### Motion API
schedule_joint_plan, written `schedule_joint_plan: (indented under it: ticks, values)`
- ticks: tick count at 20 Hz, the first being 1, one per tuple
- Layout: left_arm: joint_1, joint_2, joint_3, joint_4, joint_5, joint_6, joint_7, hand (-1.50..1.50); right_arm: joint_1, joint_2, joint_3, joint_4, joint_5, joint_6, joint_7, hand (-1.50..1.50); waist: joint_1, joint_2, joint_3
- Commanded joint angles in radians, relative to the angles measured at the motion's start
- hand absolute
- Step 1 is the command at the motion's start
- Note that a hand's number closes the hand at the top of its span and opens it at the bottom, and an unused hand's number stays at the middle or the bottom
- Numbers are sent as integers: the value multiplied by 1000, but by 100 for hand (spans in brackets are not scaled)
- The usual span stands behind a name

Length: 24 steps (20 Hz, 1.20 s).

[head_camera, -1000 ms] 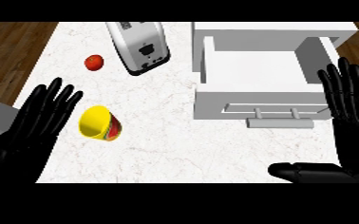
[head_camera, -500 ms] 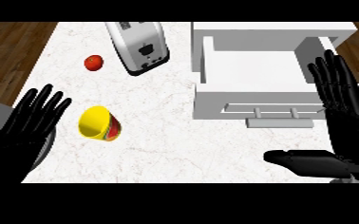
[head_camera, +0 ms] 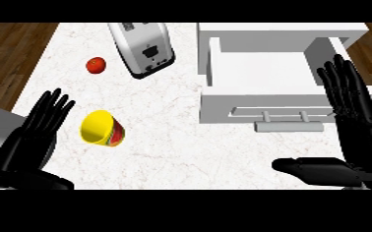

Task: Pick up the cup, place it into the drawer and close the drawer

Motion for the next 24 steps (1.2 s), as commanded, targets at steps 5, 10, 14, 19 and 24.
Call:
schedule_joint_plan:
  ticks: [5,10,14,19,24]
  values:
    - [-90,33,39,298,-151,-7,-160,-150,-21,-29,-74,73,-35,47,-51,-150,1,0,0]
    - [-161,47,38,576,-289,31,-358,-150,-58,-22,-74,99,-47,51,-35,-150,0,1,0]
    - [-206,90,50,809,-338,-14,-555,-150,-13,-5,-56,27,-49,53,-6,-150,-4,1,-1]
    - [-377,105,59,1080,-381,21,-678,-150,-13,34,-7,46,34,24,-55,-150,-8,3,-1]
    - [-457,90,73,1180,-369,47,-726,-150,22,26,-32,63,-5,59,-93,-150,-14,4,-2]
